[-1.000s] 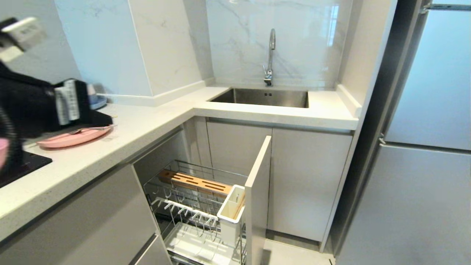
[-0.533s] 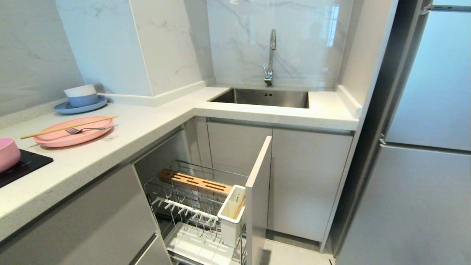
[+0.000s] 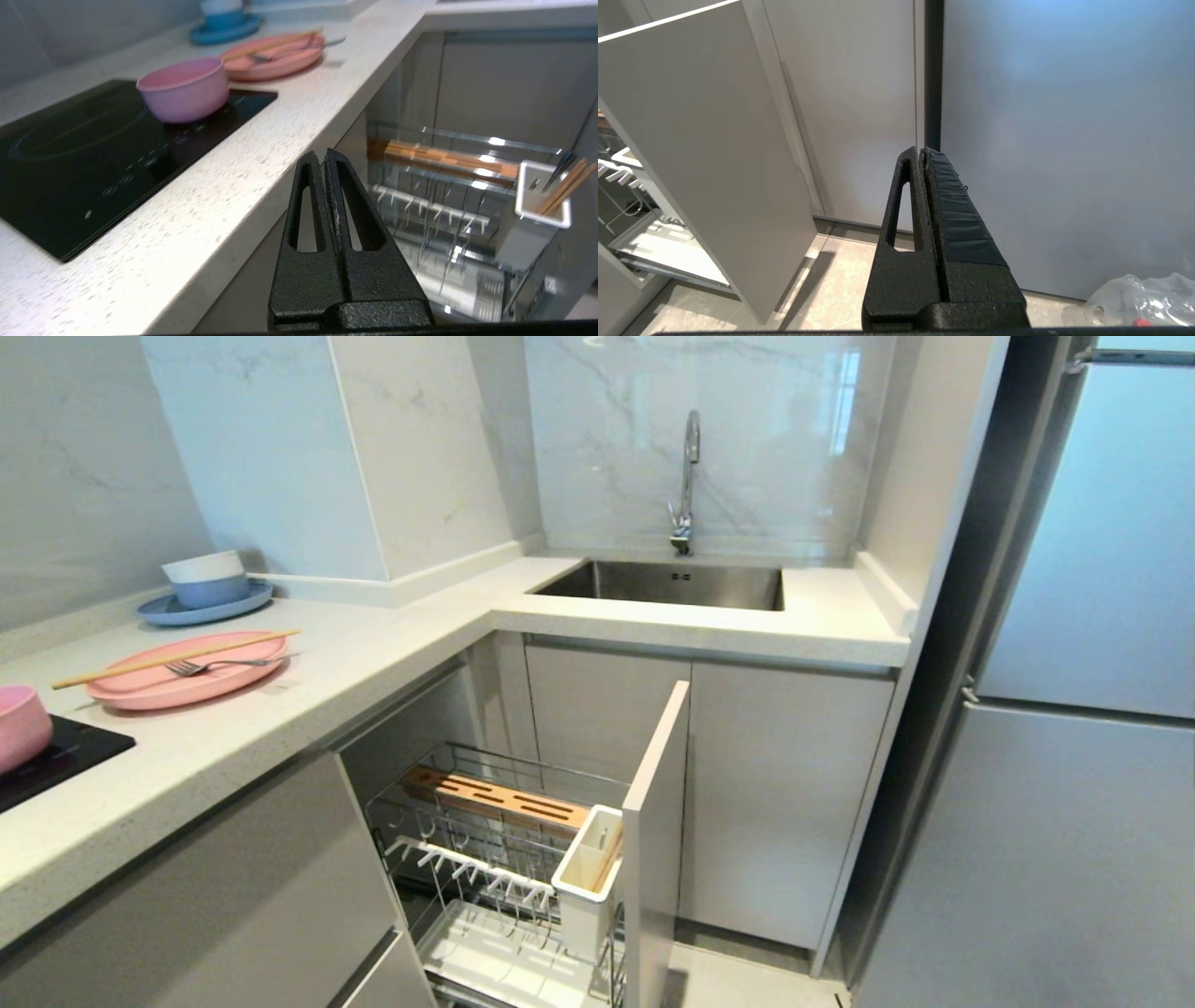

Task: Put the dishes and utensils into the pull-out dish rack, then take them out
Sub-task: Pick up the bowl and place it in the cupboard

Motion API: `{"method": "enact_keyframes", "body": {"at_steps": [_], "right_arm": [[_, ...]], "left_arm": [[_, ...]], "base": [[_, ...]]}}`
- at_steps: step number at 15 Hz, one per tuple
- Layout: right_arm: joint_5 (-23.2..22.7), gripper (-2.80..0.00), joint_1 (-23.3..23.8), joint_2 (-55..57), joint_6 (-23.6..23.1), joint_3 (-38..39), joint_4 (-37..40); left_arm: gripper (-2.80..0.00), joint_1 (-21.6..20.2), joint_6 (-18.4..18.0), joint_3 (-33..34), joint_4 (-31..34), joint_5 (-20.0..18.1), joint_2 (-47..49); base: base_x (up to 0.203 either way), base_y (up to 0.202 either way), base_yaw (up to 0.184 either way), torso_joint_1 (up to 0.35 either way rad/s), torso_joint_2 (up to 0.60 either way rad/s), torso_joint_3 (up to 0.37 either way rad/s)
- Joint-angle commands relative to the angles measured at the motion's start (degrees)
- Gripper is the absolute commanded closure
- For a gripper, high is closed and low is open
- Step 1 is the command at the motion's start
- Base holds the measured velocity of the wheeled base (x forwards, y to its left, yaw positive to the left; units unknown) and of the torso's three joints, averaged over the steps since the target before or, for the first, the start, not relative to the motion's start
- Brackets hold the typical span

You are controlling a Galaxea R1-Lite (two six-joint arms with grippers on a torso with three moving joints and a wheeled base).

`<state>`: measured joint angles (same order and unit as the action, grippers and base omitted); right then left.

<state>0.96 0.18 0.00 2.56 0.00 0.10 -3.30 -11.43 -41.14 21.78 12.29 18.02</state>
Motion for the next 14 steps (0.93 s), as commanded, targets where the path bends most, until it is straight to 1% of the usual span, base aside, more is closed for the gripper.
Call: {"method": "enact_keyframes", "body": {"at_steps": [1,4,6,8,9,10,11,12,14], "right_arm": [[0.0,0.00,0.0,0.0,0.1,0.1,0.0],[0.0,0.00,0.0,0.0,0.1,0.1,0.0],[0.0,0.00,0.0,0.0,0.0,0.1,0.0],[0.0,0.00,0.0,0.0,0.0,0.1,0.0],[0.0,0.00,0.0,0.0,0.1,0.1,0.0],[0.0,0.00,0.0,0.0,0.0,0.1,0.0],[0.0,0.00,0.0,0.0,0.1,0.1,0.0],[0.0,0.00,0.0,0.0,0.0,0.1,0.0],[0.0,0.00,0.0,0.0,0.1,0.1,0.0]], "left_arm": [[0.00,0.4,-0.4,3.9,-1.0,-0.6,-4.6],[0.00,1.2,0.9,7.3,-1.2,-1.6,-6.9],[0.00,2.2,0.8,10.1,-0.9,-3.5,-10.7],[0.00,2.6,0.8,14.9,-1.0,-5.0,-16.0],[0.00,2.7,1.1,18.4,-1.4,-6.0,-17.8],[0.00,2.8,2.3,21.1,-2.6,-6.7,-18.0],[0.00,2.8,2.9,23.7,-4.3,-7.0,-18.0],[0.00,2.9,3.0,27.0,-7.3,-7.2,-18.1],[0.00,2.9,3.0,35.5,-16.7,-7.3,-18.0]], "base": [[0.000,0.000,0.000,0.000,0.00,0.000],[0.000,0.000,0.000,0.000,0.00,0.000],[0.000,0.000,0.000,0.000,0.00,0.000],[0.000,0.000,0.000,0.000,0.00,0.000],[0.000,0.000,0.000,0.000,0.00,0.000],[0.000,0.000,0.000,0.000,0.00,0.000],[0.000,0.000,0.000,0.000,0.00,0.000],[0.000,0.000,0.000,0.000,0.00,0.000],[0.000,0.000,0.000,0.000,0.00,0.000]]}}
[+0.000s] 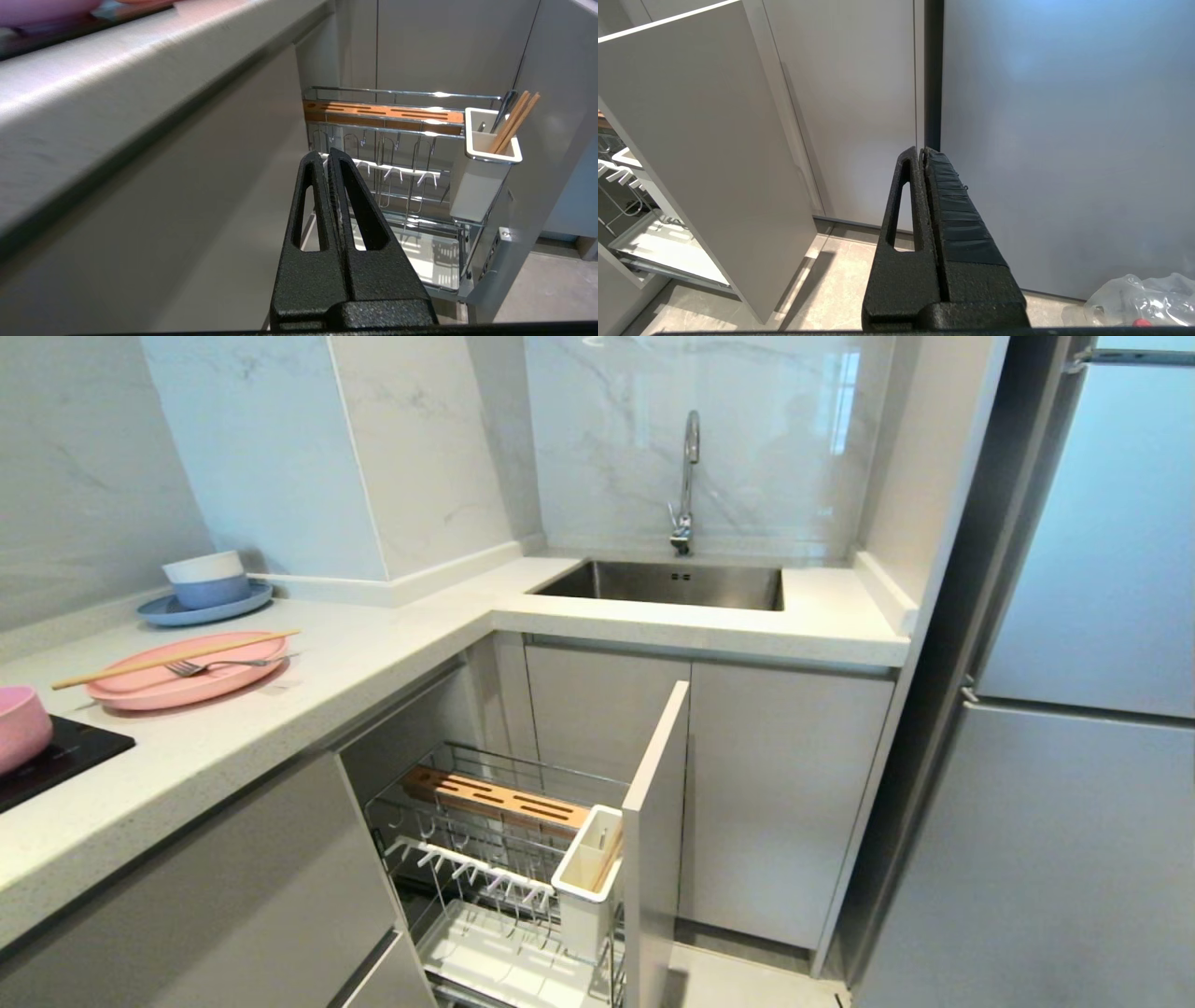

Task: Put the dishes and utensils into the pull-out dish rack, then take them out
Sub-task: Pick up the bowl and place it in the cupboard

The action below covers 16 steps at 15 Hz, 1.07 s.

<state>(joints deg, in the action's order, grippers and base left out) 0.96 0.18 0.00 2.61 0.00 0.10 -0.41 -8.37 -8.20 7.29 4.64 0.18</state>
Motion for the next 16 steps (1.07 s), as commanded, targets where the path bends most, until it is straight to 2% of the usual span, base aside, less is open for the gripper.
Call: {"method": "enact_keyframes", "body": {"at_steps": [1,2,4,5,6,8,11,13,16], "right_arm": [[0.0,0.00,0.0,0.0,0.0,0.1,0.0],[0.0,0.00,0.0,0.0,0.0,0.1,0.0],[0.0,0.00,0.0,0.0,0.0,0.1,0.0],[0.0,0.00,0.0,0.0,0.0,0.1,0.0],[0.0,0.00,0.0,0.0,0.0,0.1,0.0],[0.0,0.00,0.0,0.0,-0.1,0.1,0.0],[0.0,0.00,0.0,0.0,0.0,0.1,0.0],[0.0,0.00,0.0,0.0,0.0,0.1,0.0],[0.0,0.00,0.0,0.0,-0.1,0.1,0.0]], "left_arm": [[0.00,0.0,-0.1,5.9,-9.5,-0.8,-0.2],[0.00,0.0,-0.2,7.2,-13.5,-1.7,-0.2],[0.00,0.0,-2.2,7.8,-10.2,-4.7,-0.3],[0.00,0.0,-3.4,8.1,-8.2,-8.3,-0.3],[0.00,0.0,-3.8,7.8,-6.5,-8.9,-0.2],[0.00,0.0,-1.8,7.9,-6.5,-8.5,-0.3],[0.00,0.0,5.1,8.2,-6.7,-6.4,-0.3],[0.00,0.0,6.5,8.2,-7.0,-6.0,-0.2],[0.00,0.0,6.6,8.2,-7.0,-5.9,-0.2]], "base": [[0.000,0.000,0.000,0.000,0.00,0.000],[0.000,0.000,0.000,0.000,0.00,0.000],[0.000,0.000,0.000,0.000,0.00,0.000],[0.000,0.000,0.000,0.000,0.00,0.000],[0.000,0.000,0.000,0.000,0.00,0.000],[0.000,0.000,0.000,0.000,0.00,0.000],[0.000,0.000,0.000,0.000,0.00,0.000],[0.000,0.000,0.000,0.000,0.00,0.000],[0.000,0.000,0.000,0.000,0.00,0.000]]}}
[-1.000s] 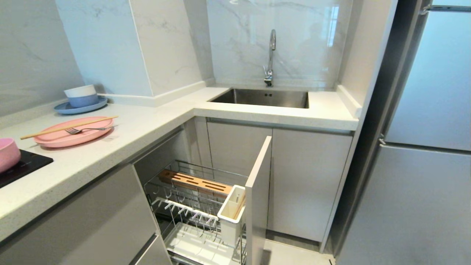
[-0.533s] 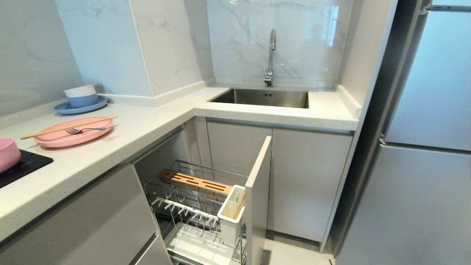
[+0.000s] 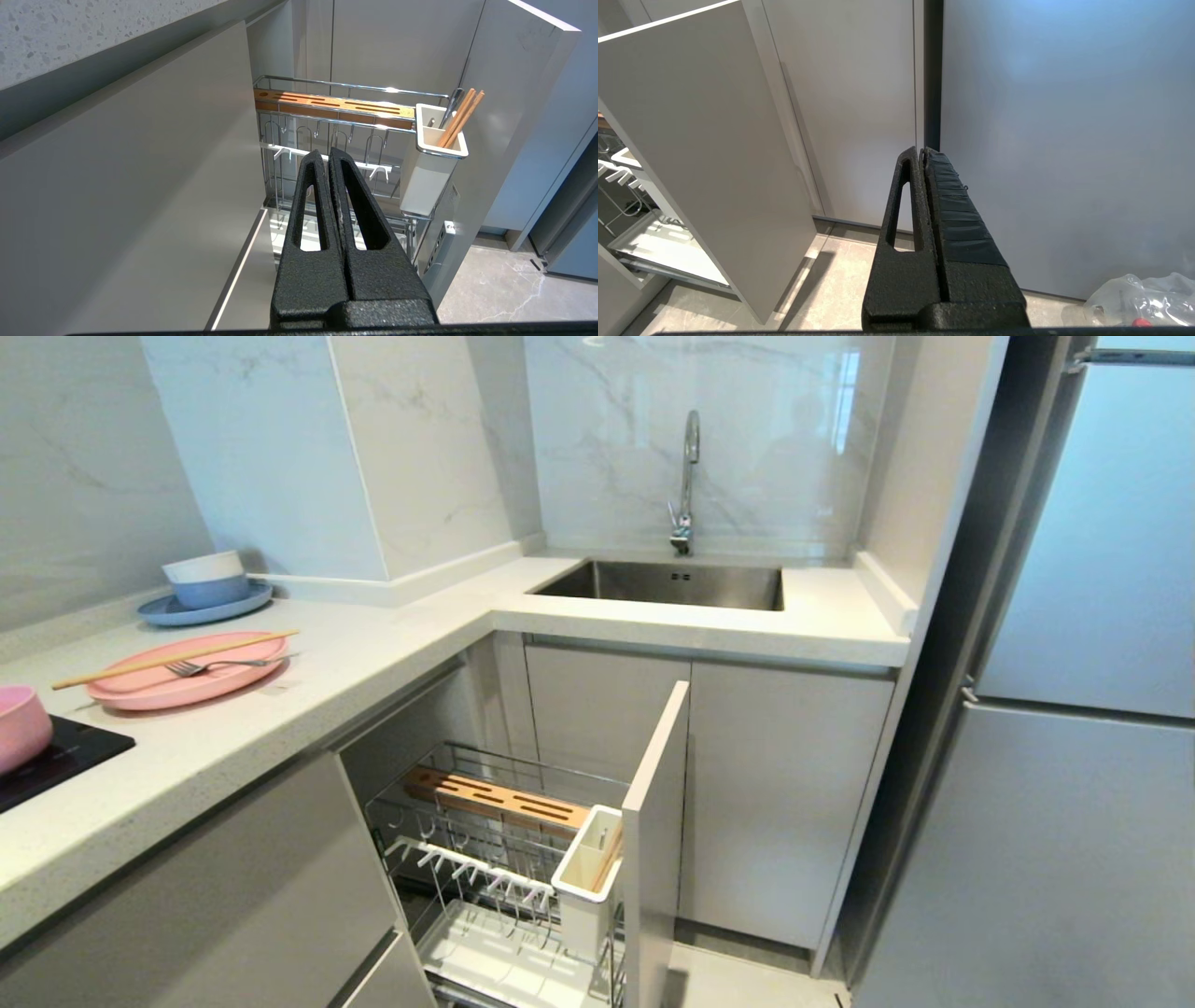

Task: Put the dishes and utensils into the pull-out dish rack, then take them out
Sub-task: Pick up the bowl and place it in the cupboard

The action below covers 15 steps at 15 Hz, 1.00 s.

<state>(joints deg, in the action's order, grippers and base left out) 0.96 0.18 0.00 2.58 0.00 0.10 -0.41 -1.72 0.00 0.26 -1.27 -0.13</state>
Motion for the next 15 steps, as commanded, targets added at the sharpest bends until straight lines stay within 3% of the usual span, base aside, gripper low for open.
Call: {"method": "enact_keyframes", "body": {"at_steps": [1,6,15], "right_arm": [[0.0,0.00,0.0,0.0,0.0,0.1,0.0],[0.0,0.00,0.0,0.0,0.0,0.1,0.0],[0.0,0.00,0.0,0.0,0.0,0.1,0.0]], "left_arm": [[0.00,0.0,0.0,0.0,0.0,0.0,0.0],[0.00,0.0,-0.1,0.0,-0.1,0.0,0.0],[0.00,0.0,0.0,0.0,-0.1,0.0,0.0]], "base": [[0.000,0.000,0.000,0.000,0.00,0.000],[0.000,0.000,0.000,0.001,0.00,-0.043],[0.000,0.000,0.000,0.002,0.00,-0.192]]}}
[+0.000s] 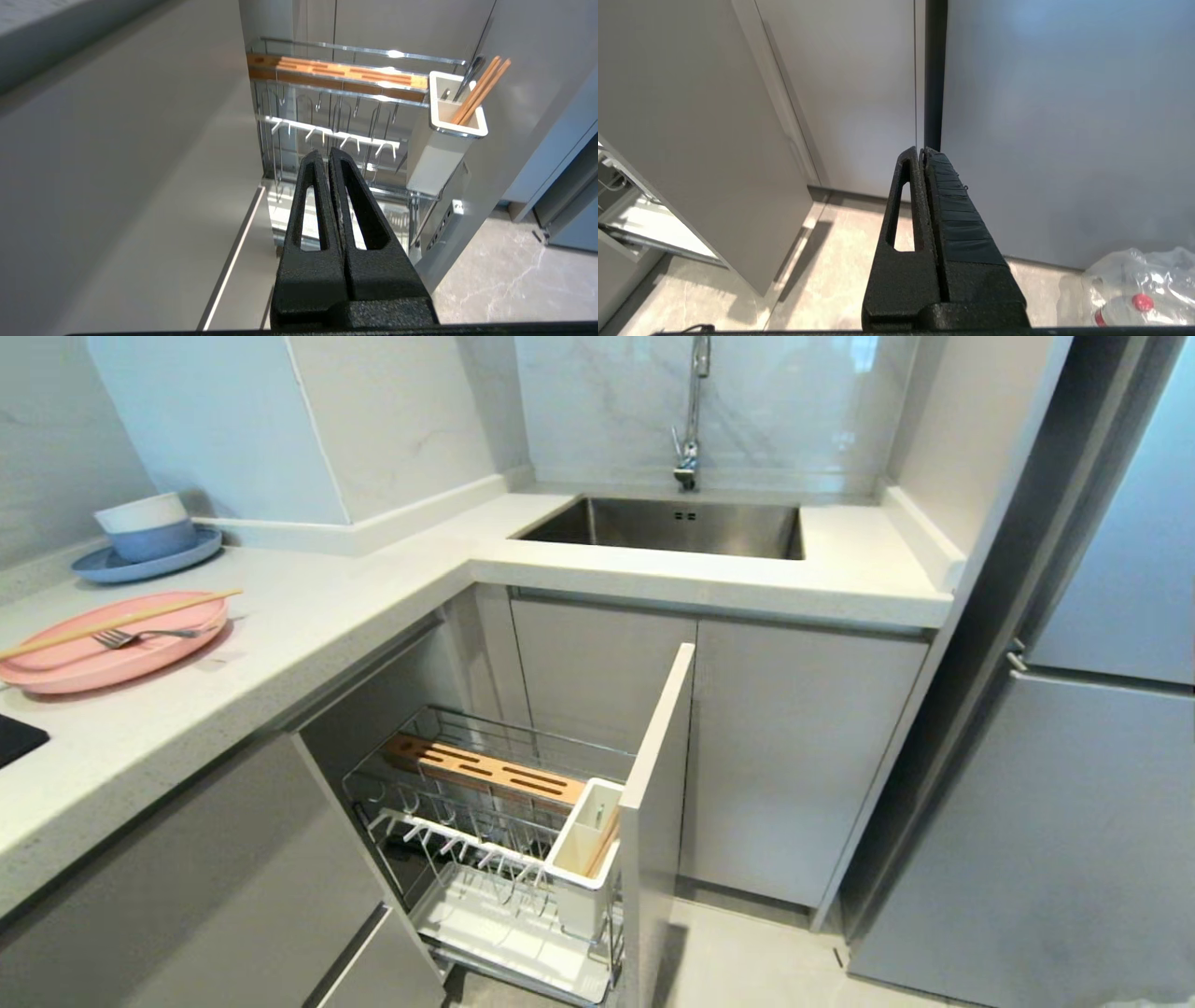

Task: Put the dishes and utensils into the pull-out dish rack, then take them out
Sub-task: Pick up the bowl and place it in the cupboard

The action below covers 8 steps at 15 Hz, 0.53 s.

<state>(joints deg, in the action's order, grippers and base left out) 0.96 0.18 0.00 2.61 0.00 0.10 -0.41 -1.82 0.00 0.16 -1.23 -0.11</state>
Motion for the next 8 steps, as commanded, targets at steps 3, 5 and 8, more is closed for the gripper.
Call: {"method": "enact_keyframes", "body": {"at_steps": [3,5,8], "right_arm": [[0.0,0.00,0.0,0.0,0.0,0.1,0.0],[0.0,0.00,0.0,0.0,0.0,0.1,0.0],[0.0,0.00,0.0,0.0,0.0,0.1,0.0]], "left_arm": [[0.00,0.0,0.0,0.0,0.0,0.0,0.0],[0.00,0.0,0.0,0.0,0.0,0.0,0.0],[0.00,0.0,0.1,0.0,0.0,0.0,0.0]], "base": [[0.000,0.000,0.000,0.004,0.00,-0.200],[0.000,0.000,0.000,0.003,0.01,-0.193],[0.000,0.000,0.000,0.002,0.00,-0.204]]}}
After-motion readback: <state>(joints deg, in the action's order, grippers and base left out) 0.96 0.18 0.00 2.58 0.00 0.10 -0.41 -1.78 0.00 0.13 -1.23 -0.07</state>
